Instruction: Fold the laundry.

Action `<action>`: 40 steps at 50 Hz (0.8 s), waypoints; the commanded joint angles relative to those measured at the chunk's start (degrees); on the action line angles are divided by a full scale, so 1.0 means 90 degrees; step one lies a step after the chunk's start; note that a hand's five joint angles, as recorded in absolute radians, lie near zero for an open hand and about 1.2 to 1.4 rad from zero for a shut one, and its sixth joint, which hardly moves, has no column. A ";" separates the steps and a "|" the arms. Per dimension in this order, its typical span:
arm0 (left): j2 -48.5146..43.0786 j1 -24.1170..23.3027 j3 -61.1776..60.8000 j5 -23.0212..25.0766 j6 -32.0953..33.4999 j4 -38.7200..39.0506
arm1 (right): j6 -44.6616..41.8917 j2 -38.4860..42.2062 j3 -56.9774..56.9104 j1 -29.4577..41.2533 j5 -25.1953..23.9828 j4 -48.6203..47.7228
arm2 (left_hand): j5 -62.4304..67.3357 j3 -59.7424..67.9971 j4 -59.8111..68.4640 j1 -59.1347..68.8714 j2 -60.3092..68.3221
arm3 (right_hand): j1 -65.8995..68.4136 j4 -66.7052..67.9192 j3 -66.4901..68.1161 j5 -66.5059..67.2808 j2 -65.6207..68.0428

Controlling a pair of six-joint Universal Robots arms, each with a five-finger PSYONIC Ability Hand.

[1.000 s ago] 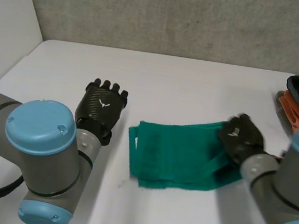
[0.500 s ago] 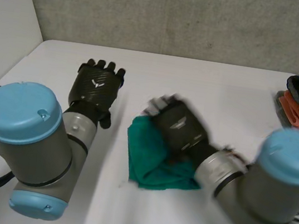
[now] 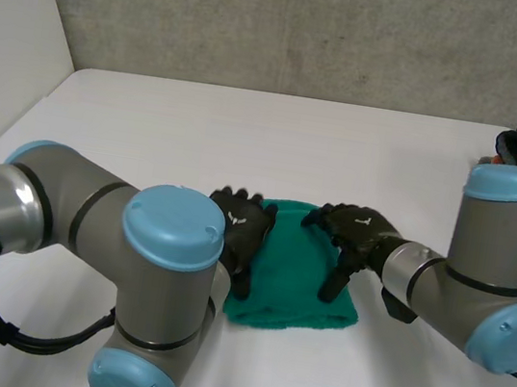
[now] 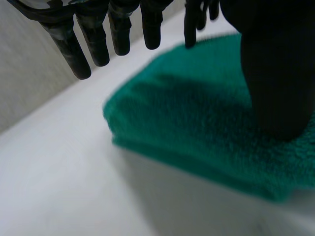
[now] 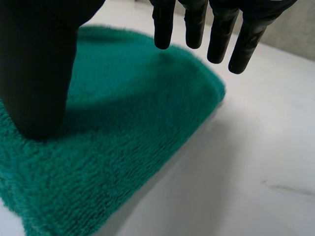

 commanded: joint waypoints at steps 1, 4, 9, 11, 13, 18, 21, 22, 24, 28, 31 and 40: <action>-0.0289 0.0193 0.0130 -0.0003 0.0165 -0.0583 | -0.0826 0.0346 -0.0208 0.0126 0.0467 0.0044 | 0.0222 0.0268 0.0323 0.0401 0.0279 | -0.0188 -0.0392 -0.0244 -0.0430 -0.0303; -0.0259 0.0242 0.0139 0.0036 0.0165 -0.0603 | -0.1129 0.0220 -0.0198 0.0262 0.0653 0.0025 | 0.0222 0.0268 0.0323 0.0401 0.0279 | -0.0188 -0.0392 -0.0244 -0.0430 -0.0303; 0.0110 0.0223 0.0188 0.0104 0.0165 -0.0593 | -0.1169 -0.0317 0.0006 0.0331 0.0809 -0.0102 | 0.0222 0.0268 0.0323 0.0401 0.0279 | -0.0188 -0.0392 -0.0244 -0.0430 -0.0303; 0.0355 0.0252 0.0198 0.0124 0.0165 -0.0593 | -0.1159 -0.0503 0.0152 0.0331 0.0829 -0.0248 | 0.0203 0.0250 0.0304 0.0382 0.0260 | -0.0188 -0.0392 -0.0244 -0.0430 -0.0303; 0.0695 0.0301 0.0217 0.0221 0.0155 -0.0583 | -0.1159 -0.0747 0.0542 0.0340 0.0829 -0.0648 | 0.0185 0.0231 0.0286 0.0364 0.0242 | -0.0188 -0.0392 -0.0244 -0.0430 -0.0303; 0.1312 0.0564 0.0188 0.1167 0.0155 -0.0642 | -0.1238 -0.1742 0.1831 0.0506 0.0810 -0.1781 | 0.0222 0.0268 0.0323 0.0401 0.0279 | -0.0188 -0.0392 -0.0244 -0.0430 -0.0303; 0.1664 0.0730 0.0120 0.1793 0.0145 -0.0690 | -0.1238 -0.2026 0.2505 0.0623 0.0800 -0.2182 | 0.0222 0.0268 0.0323 0.0401 0.0279 | -0.0188 -0.0392 -0.0244 -0.0430 -0.0303; 0.1742 0.0769 0.0101 0.1920 0.0136 -0.0720 | -0.1238 -0.2027 0.2768 0.0711 0.0809 -0.2328 | 0.0222 0.0268 0.0323 0.0401 0.0279 | -0.0188 -0.0392 -0.0244 -0.0430 -0.0303; 0.1966 0.0886 0.0100 0.2252 0.0116 -0.0885 | -0.1238 -0.1988 0.3091 0.0867 0.0800 -0.2591 | 0.0222 0.0268 0.0323 0.0401 0.0279 | -0.0188 -0.0392 -0.0244 -0.0430 -0.0303; 0.2065 0.1004 0.0110 0.2331 0.0106 -0.0984 | -0.1247 -0.1852 0.3444 0.0985 0.0809 -0.3119 | 0.0222 0.0268 0.0323 0.0401 0.0279 | -0.0188 -0.0392 -0.0244 -0.0430 -0.0303; 0.2065 0.1024 0.0120 0.2341 0.0097 -0.0984 | -0.1276 -0.1492 0.3464 0.1014 0.0809 -0.3392 | 0.0222 0.0268 0.0323 0.0401 0.0279 | -0.0188 -0.0392 -0.0244 -0.0430 -0.0303; 0.2045 0.1024 0.0091 0.2331 0.0077 -0.1003 | -0.1296 -0.0856 0.2976 0.1092 0.0790 -0.3560 | 0.0222 0.0268 0.0323 0.0401 0.0279 | -0.0188 -0.0392 -0.0244 -0.0430 -0.0303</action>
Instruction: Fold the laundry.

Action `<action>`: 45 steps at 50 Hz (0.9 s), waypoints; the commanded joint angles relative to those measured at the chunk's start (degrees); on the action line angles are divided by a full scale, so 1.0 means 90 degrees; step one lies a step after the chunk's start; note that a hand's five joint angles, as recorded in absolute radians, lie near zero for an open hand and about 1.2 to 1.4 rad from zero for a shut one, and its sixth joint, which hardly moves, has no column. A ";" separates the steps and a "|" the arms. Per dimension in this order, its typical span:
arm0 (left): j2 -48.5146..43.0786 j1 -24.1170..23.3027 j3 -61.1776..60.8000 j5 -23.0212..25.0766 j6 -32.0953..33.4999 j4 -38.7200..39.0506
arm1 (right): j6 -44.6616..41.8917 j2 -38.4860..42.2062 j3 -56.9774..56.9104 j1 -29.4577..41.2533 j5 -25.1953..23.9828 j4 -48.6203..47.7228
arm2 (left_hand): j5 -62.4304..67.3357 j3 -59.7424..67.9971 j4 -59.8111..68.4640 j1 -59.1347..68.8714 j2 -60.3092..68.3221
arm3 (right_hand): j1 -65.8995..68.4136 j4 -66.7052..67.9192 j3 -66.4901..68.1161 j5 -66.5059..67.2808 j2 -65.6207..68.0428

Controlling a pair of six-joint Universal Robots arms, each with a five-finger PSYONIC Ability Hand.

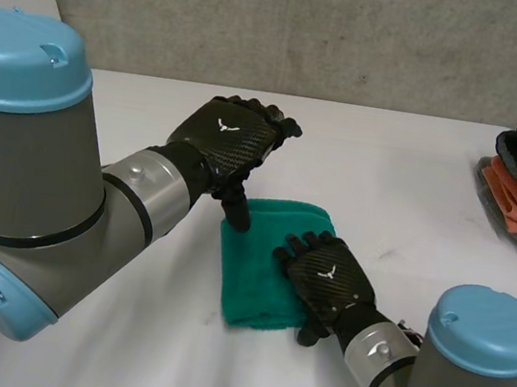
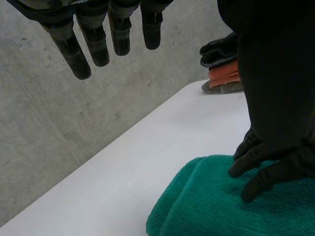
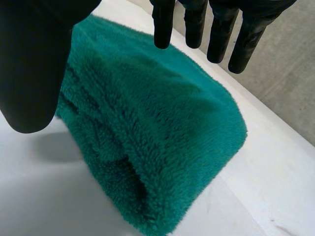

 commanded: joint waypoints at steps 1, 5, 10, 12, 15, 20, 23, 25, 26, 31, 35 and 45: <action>-0.0053 -0.0008 -0.0025 -0.0045 -0.0020 -0.0003 | -0.0027 0.0535 -0.0450 0.0036 0.0001 -0.0076 | 0.0222 0.0268 0.0323 0.0401 0.0278 | -0.0188 -0.0392 -0.0244 -0.0430 -0.0303; -0.0053 -0.0028 -0.0025 -0.0036 -0.0020 -0.0003 | -0.0290 0.0760 -0.0635 0.0045 0.0030 -0.0095 | 0.0222 0.0268 0.0323 0.0401 0.0278 | -0.0188 -0.0392 -0.0244 -0.0430 -0.0303; -0.0043 -0.0008 -0.0015 -0.0035 -0.0029 -0.0003 | -0.0574 0.0907 -0.0762 0.0036 0.0039 -0.0290 | 0.0204 0.0250 0.0304 0.0383 0.0260 | -0.0188 -0.0392 -0.0244 -0.0430 -0.0303; -0.0043 -0.0018 -0.0025 -0.0035 -0.0039 -0.0003 | -0.0613 0.0936 -0.0840 0.0045 0.0049 -0.0437 | 0.0204 0.0250 0.0304 0.0382 0.0260 | -0.0188 -0.0392 -0.0244 -0.0430 -0.0303; -0.0043 -0.0028 -0.0025 -0.0035 -0.0039 -0.0003 | -0.0623 0.1005 -0.0997 0.0045 0.0059 -0.0476 | 0.0222 0.0268 0.0323 0.0401 0.0278 | -0.0188 -0.0392 -0.0244 -0.0430 -0.0303; -0.0043 -0.0067 -0.0025 -0.0026 -0.0049 -0.0013 | -0.0623 0.1209 -0.1329 0.0036 0.0030 -0.0486 | 0.0204 0.0250 0.0304 0.0382 0.0260 | -0.0188 -0.0392 -0.0244 -0.0430 -0.0303; -0.0033 -0.0076 -0.0044 -0.0026 -0.0049 -0.0013 | -0.0613 0.1375 -0.1573 0.0045 0.0020 -0.0476 | 0.0204 0.0250 0.0304 0.0382 0.0260 | 0.0398 0.0194 0.0342 0.0156 0.0283; -0.0024 -0.0077 -0.0054 -0.0006 -0.0049 -0.0013 | -0.0613 0.1532 -0.1748 0.0045 0.0020 -0.0447 | 0.0204 0.0250 0.0304 0.0382 0.0260 | 0.1443 0.1239 0.1387 0.1201 0.1328; -0.0024 -0.0077 -0.0054 0.0033 -0.0039 -0.0023 | -0.0613 0.1619 -0.1855 0.0045 0.0020 -0.0437 | 0.0204 0.0250 0.0304 0.0382 0.0260 | 0.2261 0.2057 0.2205 0.2020 0.2146; -0.0004 -0.0096 -0.0064 0.0179 -0.0049 -0.0033 | -0.0574 0.1805 -0.2129 0.0036 0.0001 -0.0427 | 0.0185 0.0231 0.0285 0.0364 0.0241 | 0.5581 0.5377 0.5525 0.5339 0.5466; 0.0035 -0.0096 -0.0074 0.0248 -0.0049 -0.0033 | -0.0564 0.1757 -0.2159 -0.0023 0.0010 -0.0408 | 0.0185 0.0231 0.0285 0.0364 0.0241 | 0.7590 0.7385 0.7533 0.7348 0.7474; 0.0220 -0.0106 -0.0103 0.0472 -0.0342 -0.0033 | -0.0633 0.1025 -0.1583 -0.0734 -0.0575 -0.0096 | 0.0110 0.0156 0.0211 0.0289 0.0167 | 0.7590 0.7385 0.7533 0.7348 0.7474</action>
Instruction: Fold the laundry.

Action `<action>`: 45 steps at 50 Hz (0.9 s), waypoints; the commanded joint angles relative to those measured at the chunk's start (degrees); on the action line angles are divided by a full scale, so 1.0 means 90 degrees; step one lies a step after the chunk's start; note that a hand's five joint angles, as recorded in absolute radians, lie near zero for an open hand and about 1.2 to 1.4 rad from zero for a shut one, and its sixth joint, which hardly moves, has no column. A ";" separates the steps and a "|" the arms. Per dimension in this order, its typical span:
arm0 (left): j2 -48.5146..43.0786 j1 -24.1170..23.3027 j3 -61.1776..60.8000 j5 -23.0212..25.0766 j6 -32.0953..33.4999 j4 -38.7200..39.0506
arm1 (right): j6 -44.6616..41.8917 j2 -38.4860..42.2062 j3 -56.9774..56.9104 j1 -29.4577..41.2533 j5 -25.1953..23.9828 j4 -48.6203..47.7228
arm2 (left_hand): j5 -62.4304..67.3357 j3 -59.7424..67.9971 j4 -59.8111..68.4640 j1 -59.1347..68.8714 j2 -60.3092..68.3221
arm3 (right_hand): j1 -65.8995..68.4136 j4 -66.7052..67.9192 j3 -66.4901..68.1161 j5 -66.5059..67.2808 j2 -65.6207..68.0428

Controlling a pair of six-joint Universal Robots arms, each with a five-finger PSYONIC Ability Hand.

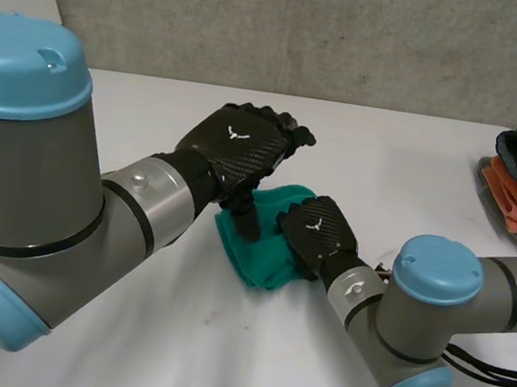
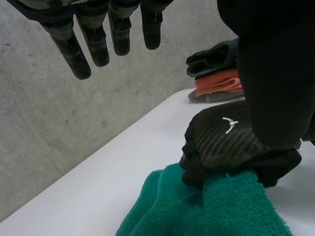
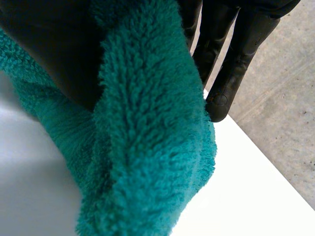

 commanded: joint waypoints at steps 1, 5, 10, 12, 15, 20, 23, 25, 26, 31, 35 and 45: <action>0.0138 0.0001 -0.0046 0.0273 -0.0219 0.0002 | -0.0079 -0.0654 0.0538 -0.0988 -0.0612 0.0377 | 0.0112 0.0157 0.0211 0.0289 0.0167 | 0.3189 0.1350 0.1526 0.1923 0.1494; 0.0246 0.0021 -0.0134 0.0674 -0.0238 0.0002 | -0.0185 -0.0830 0.0636 -0.1605 -0.1012 0.0641 | 0.0074 0.0119 0.0173 0.0252 0.0129 | 0.3189 0.1350 0.1526 0.1923 0.1494; 0.0421 0.0040 -0.0251 0.1181 -0.0238 0.0002 | -0.0498 -0.0967 0.0568 -0.2358 -0.1414 0.0876 | -0.0037 0.0008 0.0061 0.0140 0.0018 | 0.3189 0.1350 0.1526 0.1923 0.1494; 0.0480 0.0050 -0.0280 0.1309 -0.0238 0.0011 | -0.0673 -0.1026 0.0461 -0.2611 -0.1628 0.0925 | -0.0075 -0.0030 0.0024 0.0102 -0.0020 | 0.3189 0.1350 0.1526 0.1923 0.1494; 0.0548 0.0050 -0.0319 0.1514 -0.0238 0.0040 | -0.0655 -0.1065 0.0189 -0.2701 -0.1766 0.0877 | -0.0113 -0.0068 -0.0014 0.0065 -0.0057 | 0.3189 0.1350 0.1526 0.1923 0.1494; 0.0558 0.0069 -0.0310 0.1563 -0.0278 0.0060 | -0.0091 -0.1094 -0.0815 -0.2730 -0.1708 0.0809 | -0.0150 -0.0105 -0.0051 0.0027 -0.0095 | 0.3189 0.1350 0.1526 0.1923 0.1494; 0.0558 0.0060 -0.0319 0.1563 -0.0278 0.0060 | 0.0368 -0.1094 -0.1557 -0.2798 -0.1708 0.0605 | -0.0206 -0.0161 -0.0107 -0.0029 -0.0151 | 0.3189 0.1350 0.1526 0.1923 0.1494; 0.0558 0.0060 -0.0329 0.1563 -0.0278 0.0060 | 0.0584 -0.1094 -0.1872 -0.2876 -0.1698 0.0477 | -0.0206 -0.0161 -0.0107 -0.0029 -0.0151 | 0.3189 0.1350 0.1526 0.1923 0.1494; 0.0558 0.0060 -0.0329 0.1553 -0.0278 0.0060 | 0.0846 -0.1114 -0.2260 -0.3041 -0.1640 0.0302 | -0.0206 -0.0161 -0.0107 -0.0029 -0.0151 | 0.3189 0.1350 0.1526 0.1923 0.1494; 0.0558 0.0069 -0.0349 0.1544 -0.0278 0.0060 | 0.1590 -0.1046 -0.3103 -0.3510 -0.1493 0.0096 | -0.0206 -0.0161 -0.0107 -0.0029 -0.0151 | 0.3189 0.1350 0.1526 0.1923 0.1494; 0.0558 0.0070 -0.0349 0.1544 -0.0278 0.0060 | 0.2030 -0.0870 -0.3591 -0.4086 -0.1639 0.0047 | -0.0206 -0.0161 -0.0107 -0.0029 -0.0151 | 0.3189 0.1350 0.1526 0.1923 0.1494; 0.0548 0.0079 -0.0349 0.1544 -0.0278 0.0070 | 0.2265 0.0056 -0.3866 -0.5121 -0.2808 -0.0168 | -0.0206 -0.0161 -0.0107 -0.0029 -0.0151 | 0.3189 0.1350 0.1526 0.1923 0.1494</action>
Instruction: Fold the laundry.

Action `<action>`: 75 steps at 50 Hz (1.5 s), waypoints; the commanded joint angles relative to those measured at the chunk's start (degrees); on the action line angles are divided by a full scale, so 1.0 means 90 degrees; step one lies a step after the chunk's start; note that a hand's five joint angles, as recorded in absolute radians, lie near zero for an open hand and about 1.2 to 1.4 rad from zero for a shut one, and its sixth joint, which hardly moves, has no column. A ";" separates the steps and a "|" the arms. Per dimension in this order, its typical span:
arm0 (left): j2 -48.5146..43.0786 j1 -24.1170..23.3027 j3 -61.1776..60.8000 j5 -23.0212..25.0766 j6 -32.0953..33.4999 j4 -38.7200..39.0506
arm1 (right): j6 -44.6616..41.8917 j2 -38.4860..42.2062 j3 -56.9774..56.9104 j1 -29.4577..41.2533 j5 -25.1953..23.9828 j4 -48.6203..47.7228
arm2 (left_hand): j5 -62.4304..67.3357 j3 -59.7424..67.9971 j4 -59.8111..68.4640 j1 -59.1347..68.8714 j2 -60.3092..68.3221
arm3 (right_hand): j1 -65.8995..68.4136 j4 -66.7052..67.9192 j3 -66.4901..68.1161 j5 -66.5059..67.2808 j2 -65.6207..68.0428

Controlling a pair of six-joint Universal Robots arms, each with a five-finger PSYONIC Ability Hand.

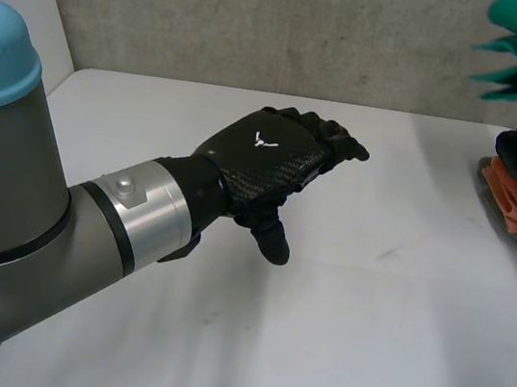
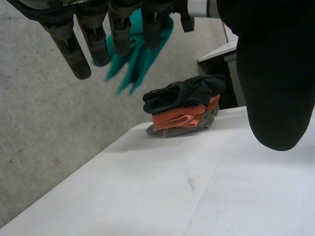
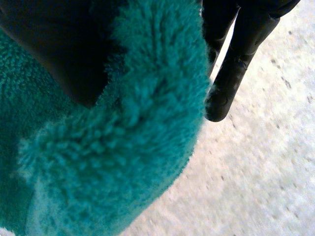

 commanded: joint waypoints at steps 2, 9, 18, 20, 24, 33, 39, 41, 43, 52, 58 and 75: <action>-0.0017 0.0010 -0.0009 0.0001 -0.0009 0.0005 | 0.0110 0.0913 -0.0032 -0.0877 -0.1230 -0.0127 | -0.0198 -0.0147 -0.0092 -0.0008 -0.0134 | 0.3050 0.1307 0.1430 0.1799 0.1494; -0.0017 -0.0019 -0.0058 0.0011 -0.0019 -0.0005 | -0.0085 0.1831 0.0133 -0.1375 -0.1495 -0.0312 | -0.0198 -0.0147 -0.0092 -0.0008 -0.0134 | 0.3050 0.1307 0.1430 0.1799 0.1494; -0.0008 -0.0049 -0.0087 0.0030 -0.0146 0.0005 | -0.0545 0.1676 0.0797 -0.1835 -0.1544 -0.0439 | -0.0198 -0.0147 -0.0092 -0.0008 -0.0134 | 0.3050 0.1307 0.1430 0.1799 0.1494; -0.0008 -0.0049 -0.0087 0.0040 -0.0165 0.0015 | -0.0506 0.1549 0.0817 -0.1835 -0.1475 -0.0371 | -0.0198 -0.0147 -0.0092 -0.0008 -0.0134 | 0.3050 0.1307 0.1430 0.1799 0.1494; -0.0008 -0.0049 -0.0097 0.0030 -0.0165 0.0015 | -0.0476 0.1247 0.0827 -0.1835 -0.1465 -0.0293 | -0.0198 -0.0147 -0.0092 -0.0008 -0.0134 | 0.3050 0.1307 0.1430 0.1799 0.1494; -0.0027 -0.0049 -0.0117 0.0030 -0.0165 0.0015 | -0.0272 0.0845 0.0388 -0.1572 -0.0754 -0.0283 | -0.0198 -0.0147 -0.0092 -0.0008 -0.0134 | 0.3050 0.1307 0.1430 0.1799 0.1494; -0.0027 -0.0029 -0.0156 0.0030 -0.0165 0.0015 | -0.0242 0.1021 -0.0013 -0.1464 0.0097 -0.0254 | -0.0198 -0.0147 -0.0092 -0.0008 -0.0134 | 0.3050 0.1307 0.1430 0.1799 0.1494; -0.0027 -0.0029 -0.0166 0.0030 -0.0165 0.0015 | -0.0252 0.1099 0.0026 -0.1464 0.0068 -0.0244 | -0.0198 -0.0147 -0.0092 -0.0008 -0.0134 | 0.3050 0.1307 0.1430 0.1799 0.1494; -0.0017 -0.0019 -0.0185 0.0030 -0.0165 0.0015 | -0.0252 0.1187 0.0133 -0.1464 -0.0049 -0.0234 | -0.0198 -0.0147 -0.0092 -0.0008 -0.0134 | 0.3050 0.1307 0.1430 0.1799 0.1494; -0.0017 -0.0010 -0.0185 0.0030 -0.0165 0.0015 | -0.0544 0.1549 0.0924 -0.1464 -0.0557 -0.0264 | -0.0198 -0.0147 -0.0092 -0.0008 -0.0134 | 0.3050 0.1307 0.1430 0.1799 0.1494; -0.0017 -0.0029 -0.0185 0.0030 -0.0165 0.0015 | -0.1110 0.1471 0.1237 -0.1473 -0.0625 -0.0176 | -0.0198 -0.0147 -0.0092 -0.0008 -0.0134 | 0.3050 0.1307 0.1430 0.1799 0.1494; -0.0008 -0.0019 -0.0185 0.0011 -0.0165 0.0015 | -0.2182 0.0359 0.1286 -0.1951 -0.0295 0.2165 | -0.0198 -0.0147 -0.0092 -0.0008 -0.0134 | -0.4728 -0.6471 -0.6348 -0.5979 -0.6284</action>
